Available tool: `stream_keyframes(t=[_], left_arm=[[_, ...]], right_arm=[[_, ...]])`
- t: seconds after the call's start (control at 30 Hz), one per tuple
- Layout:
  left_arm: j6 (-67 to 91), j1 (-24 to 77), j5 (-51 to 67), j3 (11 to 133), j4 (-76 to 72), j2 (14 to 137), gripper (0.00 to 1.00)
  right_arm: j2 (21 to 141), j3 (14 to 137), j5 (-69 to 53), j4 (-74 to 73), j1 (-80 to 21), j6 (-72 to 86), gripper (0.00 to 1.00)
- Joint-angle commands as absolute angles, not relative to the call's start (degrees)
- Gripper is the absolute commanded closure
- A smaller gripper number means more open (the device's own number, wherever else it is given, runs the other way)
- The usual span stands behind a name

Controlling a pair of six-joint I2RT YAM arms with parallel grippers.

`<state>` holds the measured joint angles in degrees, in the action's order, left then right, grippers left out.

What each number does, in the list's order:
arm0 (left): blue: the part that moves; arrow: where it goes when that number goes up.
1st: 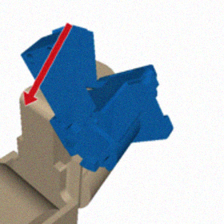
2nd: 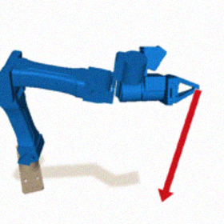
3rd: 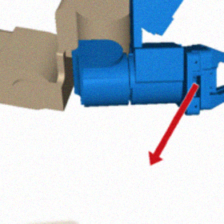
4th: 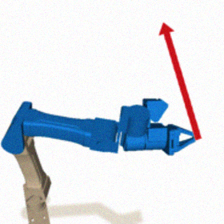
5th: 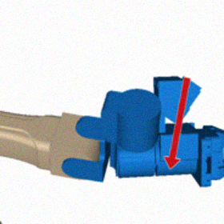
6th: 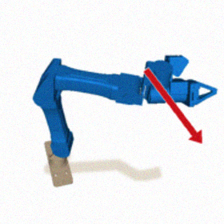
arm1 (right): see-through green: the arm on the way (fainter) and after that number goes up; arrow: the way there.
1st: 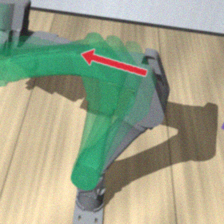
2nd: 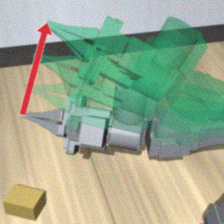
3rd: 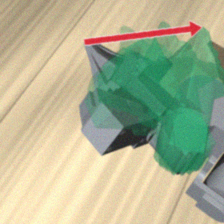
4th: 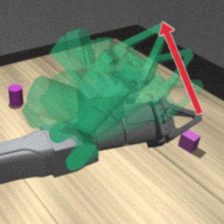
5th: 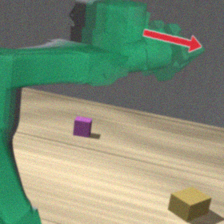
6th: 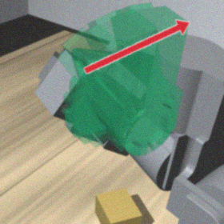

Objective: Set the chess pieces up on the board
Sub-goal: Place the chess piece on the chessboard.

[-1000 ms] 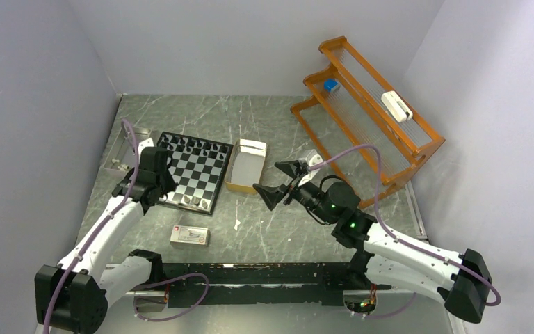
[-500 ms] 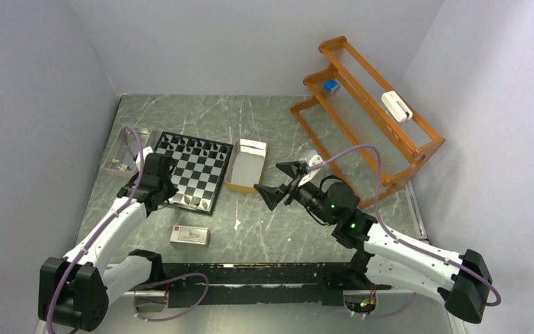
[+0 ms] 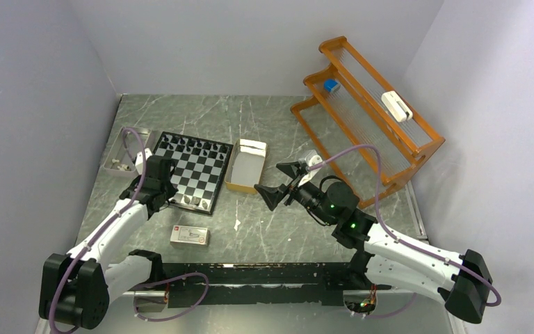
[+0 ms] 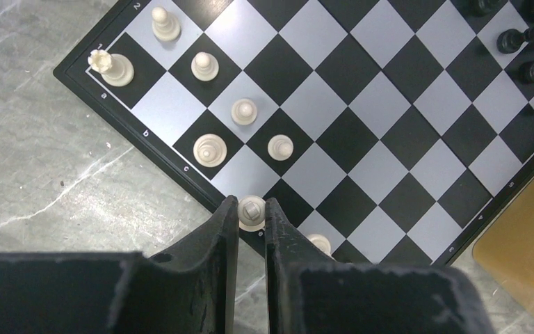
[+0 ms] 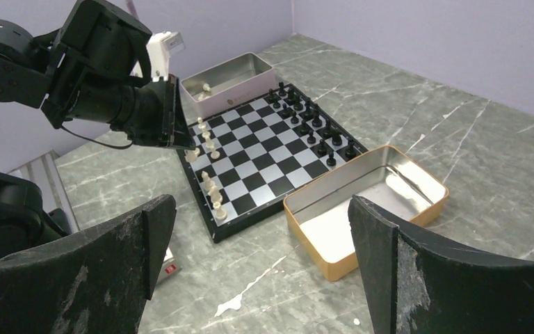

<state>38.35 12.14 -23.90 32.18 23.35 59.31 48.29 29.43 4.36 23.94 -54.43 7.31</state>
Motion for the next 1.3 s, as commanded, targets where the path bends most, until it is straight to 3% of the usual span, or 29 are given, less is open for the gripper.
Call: stream_keyframes(t=[0.0, 0.5, 1.27], left_arm=[[38.6, 11.7, -26.4, 31.6, 19.1, 59.6, 0.95], [38.5, 11.7, -28.2, 29.1, 16.1, 61.3, 0.95], [38.4, 11.7, -28.2, 26.8, 13.3, 61.4, 0.84]], right_arm=[[47.2, 29.5, 5.3, 24.0, -54.4, 7.3, 0.0], [46.7, 30.0, 5.4, 23.2, -54.4, 7.1, 0.0], [45.5, 29.5, 6.0, 22.7, -54.3, 6.9, 0.0]])
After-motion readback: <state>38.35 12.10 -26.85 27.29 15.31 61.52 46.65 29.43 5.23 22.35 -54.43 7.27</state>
